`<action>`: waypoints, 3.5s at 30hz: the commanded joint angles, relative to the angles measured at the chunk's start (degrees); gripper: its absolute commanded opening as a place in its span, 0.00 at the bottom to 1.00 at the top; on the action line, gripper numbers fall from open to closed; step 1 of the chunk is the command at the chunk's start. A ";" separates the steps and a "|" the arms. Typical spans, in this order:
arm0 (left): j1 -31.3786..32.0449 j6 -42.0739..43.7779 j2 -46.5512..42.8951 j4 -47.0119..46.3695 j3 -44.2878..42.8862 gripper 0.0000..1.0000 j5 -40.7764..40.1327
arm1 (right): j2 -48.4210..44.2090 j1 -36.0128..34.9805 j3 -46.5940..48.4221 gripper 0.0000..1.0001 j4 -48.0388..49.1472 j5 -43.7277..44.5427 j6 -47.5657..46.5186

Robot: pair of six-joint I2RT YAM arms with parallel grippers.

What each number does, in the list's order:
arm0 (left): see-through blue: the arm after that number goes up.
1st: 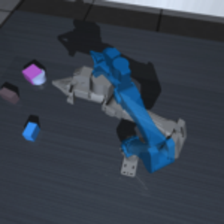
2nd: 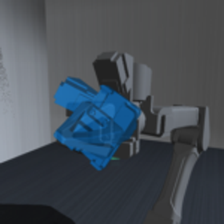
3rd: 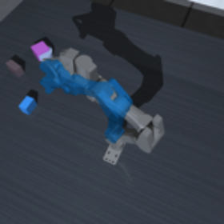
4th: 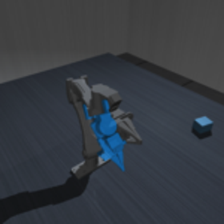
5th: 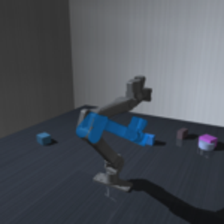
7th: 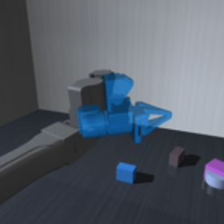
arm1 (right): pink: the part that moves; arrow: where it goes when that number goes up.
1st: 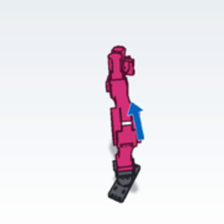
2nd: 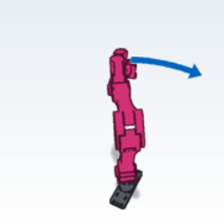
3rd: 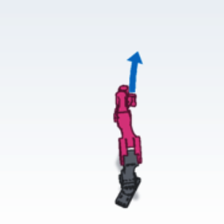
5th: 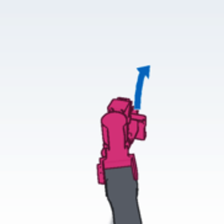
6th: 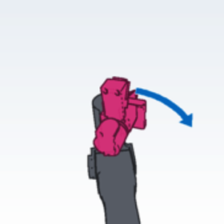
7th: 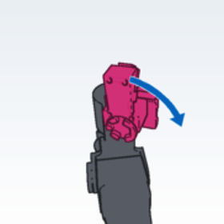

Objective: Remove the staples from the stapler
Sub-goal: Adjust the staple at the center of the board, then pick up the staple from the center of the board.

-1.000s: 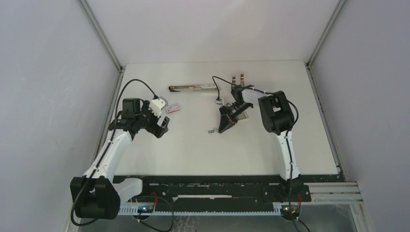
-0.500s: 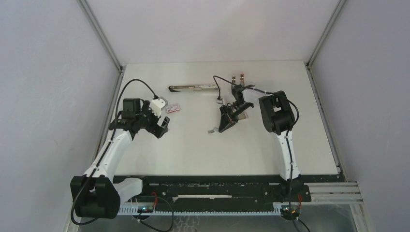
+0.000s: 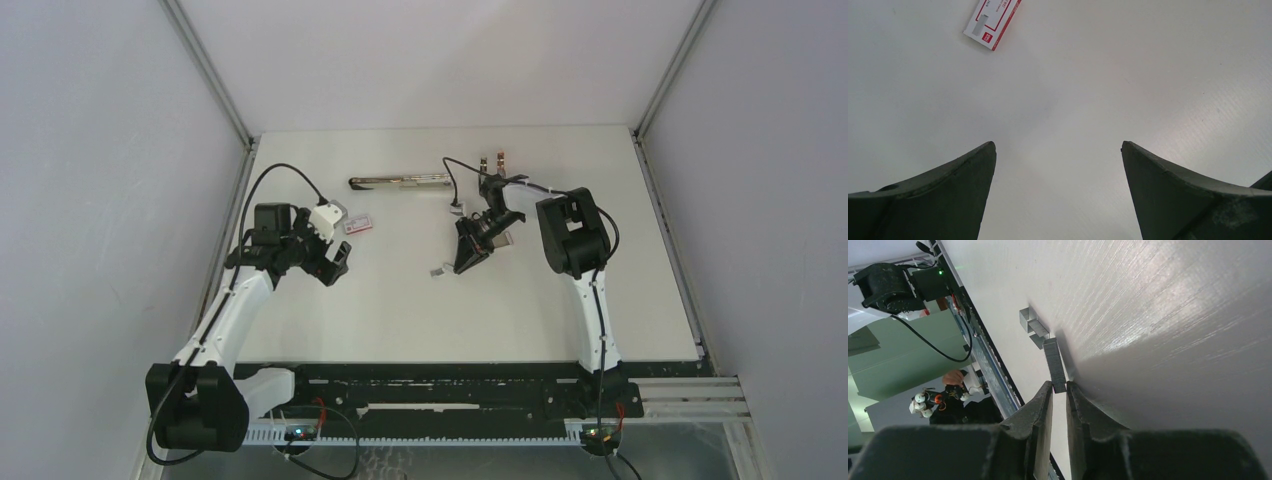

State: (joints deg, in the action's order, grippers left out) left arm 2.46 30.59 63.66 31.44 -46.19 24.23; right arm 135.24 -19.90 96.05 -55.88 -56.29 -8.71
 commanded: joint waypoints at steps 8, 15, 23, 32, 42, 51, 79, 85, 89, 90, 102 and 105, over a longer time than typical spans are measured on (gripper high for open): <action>-0.47 0.46 -0.24 -0.16 0.11 1.00 1.08 | -3.27 0.21 -0.34 0.23 1.97 5.99 1.24; -0.46 0.44 -0.38 -0.16 0.05 1.00 1.17 | -3.36 0.24 -0.34 0.23 2.49 8.69 2.18; -0.49 0.44 -0.52 -0.22 0.08 1.00 1.17 | -5.62 0.13 -0.48 0.24 3.04 14.96 2.37; -0.50 0.44 -0.48 -0.11 0.06 1.00 1.35 | -10.93 -3.72 0.56 0.31 4.24 23.24 -3.44; -0.45 0.44 -1.05 0.05 0.12 1.00 1.17 | -11.30 -9.96 2.59 0.47 5.19 30.86 -7.29; -0.52 0.46 -1.15 0.10 0.10 1.00 1.17 | -11.29 -11.75 1.56 0.44 6.24 35.53 -9.18; -0.53 0.46 -0.77 0.14 0.01 1.00 1.08 | -12.76 -13.86 -0.68 0.39 6.37 33.20 -9.97; -0.57 0.44 -0.81 0.12 0.04 1.00 1.00 | -12.50 -13.87 -1.09 0.39 6.16 32.83 -10.01; -0.48 0.44 -0.68 0.15 0.00 1.00 1.00 | -12.82 -14.24 -2.01 0.39 6.99 35.20 -10.08; -0.52 0.44 -0.74 0.14 -0.03 1.00 1.00 | -12.88 -14.28 -2.15 0.39 7.03 35.34 -10.01; -0.48 0.44 -0.64 0.17 -0.01 1.00 1.00 | -13.30 -15.51 -3.80 0.38 8.18 39.27 -9.78; -0.59 0.49 -0.58 0.17 0.01 1.00 1.00 | -13.42 -15.61 -4.02 0.36 8.34 39.80 -9.74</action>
State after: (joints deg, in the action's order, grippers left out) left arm 2.44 30.57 63.64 32.25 -46.19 24.23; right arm 123.24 -34.79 93.67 -48.16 -19.11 -18.50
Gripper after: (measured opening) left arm 0.996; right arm 0.369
